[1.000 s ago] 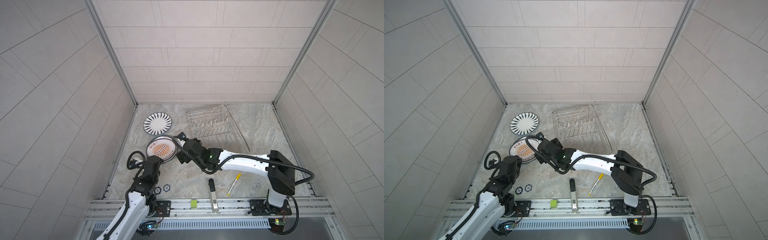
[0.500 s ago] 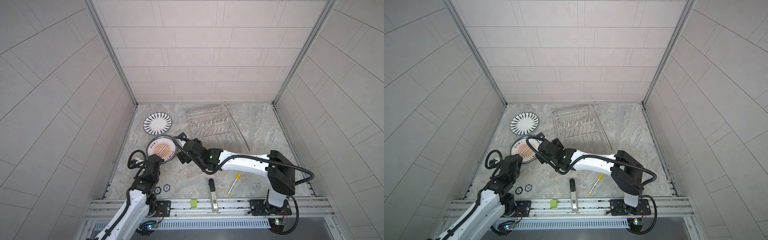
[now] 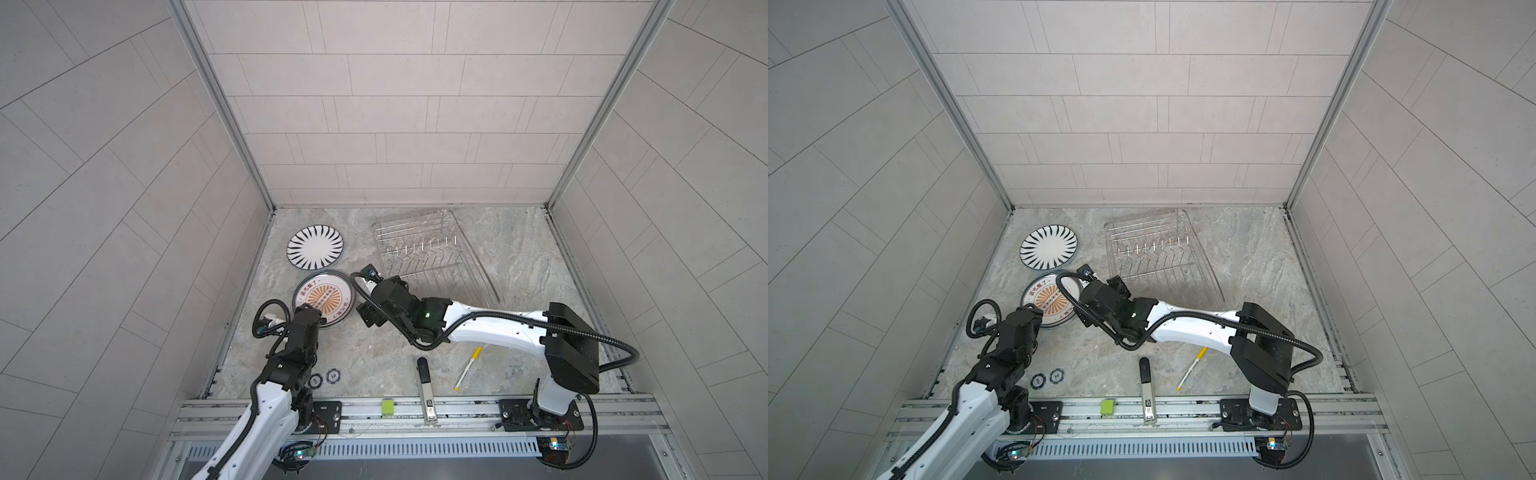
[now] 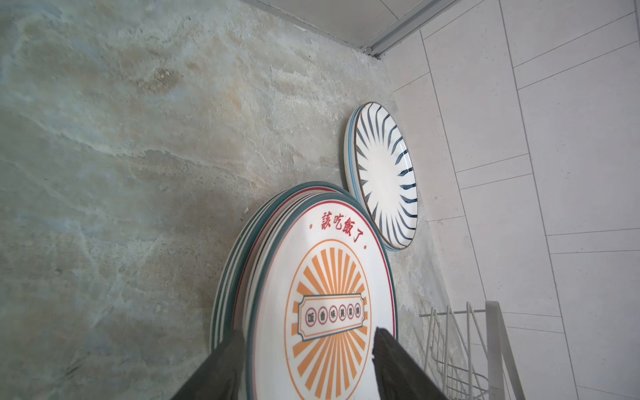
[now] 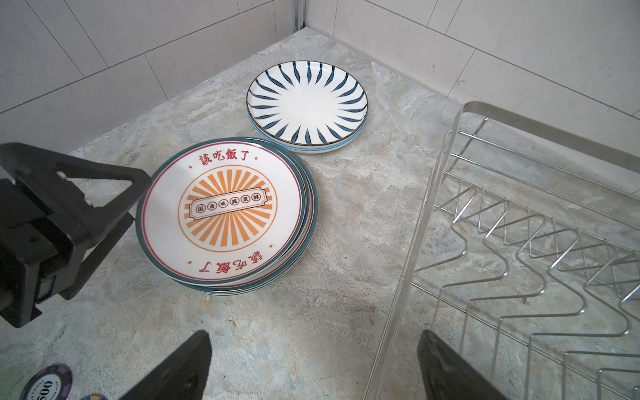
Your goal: Unload the plates from the dish rack
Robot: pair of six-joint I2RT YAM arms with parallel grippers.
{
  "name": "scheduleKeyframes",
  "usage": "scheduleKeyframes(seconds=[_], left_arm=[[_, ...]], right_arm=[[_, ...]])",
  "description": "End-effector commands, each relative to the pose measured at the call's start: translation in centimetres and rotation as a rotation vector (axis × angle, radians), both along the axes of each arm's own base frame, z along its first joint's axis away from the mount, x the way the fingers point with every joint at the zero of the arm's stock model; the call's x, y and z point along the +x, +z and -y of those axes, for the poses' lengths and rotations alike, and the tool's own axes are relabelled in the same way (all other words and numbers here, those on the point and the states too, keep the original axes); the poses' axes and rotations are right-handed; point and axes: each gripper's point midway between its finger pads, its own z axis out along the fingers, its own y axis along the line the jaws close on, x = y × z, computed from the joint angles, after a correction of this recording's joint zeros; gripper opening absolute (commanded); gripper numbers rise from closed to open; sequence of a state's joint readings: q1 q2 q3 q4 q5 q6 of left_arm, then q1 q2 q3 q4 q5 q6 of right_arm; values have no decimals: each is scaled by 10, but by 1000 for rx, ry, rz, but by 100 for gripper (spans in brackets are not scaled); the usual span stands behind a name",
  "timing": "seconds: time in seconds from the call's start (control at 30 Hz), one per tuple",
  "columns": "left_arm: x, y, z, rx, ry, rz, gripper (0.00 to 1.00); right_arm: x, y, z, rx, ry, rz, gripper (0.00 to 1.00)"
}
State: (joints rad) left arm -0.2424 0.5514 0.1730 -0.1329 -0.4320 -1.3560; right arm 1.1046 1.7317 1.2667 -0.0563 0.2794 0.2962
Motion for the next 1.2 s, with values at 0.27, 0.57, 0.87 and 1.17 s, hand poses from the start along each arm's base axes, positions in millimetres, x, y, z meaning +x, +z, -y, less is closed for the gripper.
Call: scheduleKeyframes(seconds=[0.27,0.57,0.87,1.17], left_arm=[[-6,16,-10,31,38,41,85],[-12,33,-17,68,52,80,100],[37,105,-14,451,-38,256,100],[60,103,-42,837,74,-38,100]], right_arm=[[-9,49,51,52,-83,99,95],[-16,82,137,69,-241,175,97],[56,51,354,-28,-936,168,100],[50,-9,487,-126,-1258,110,100]])
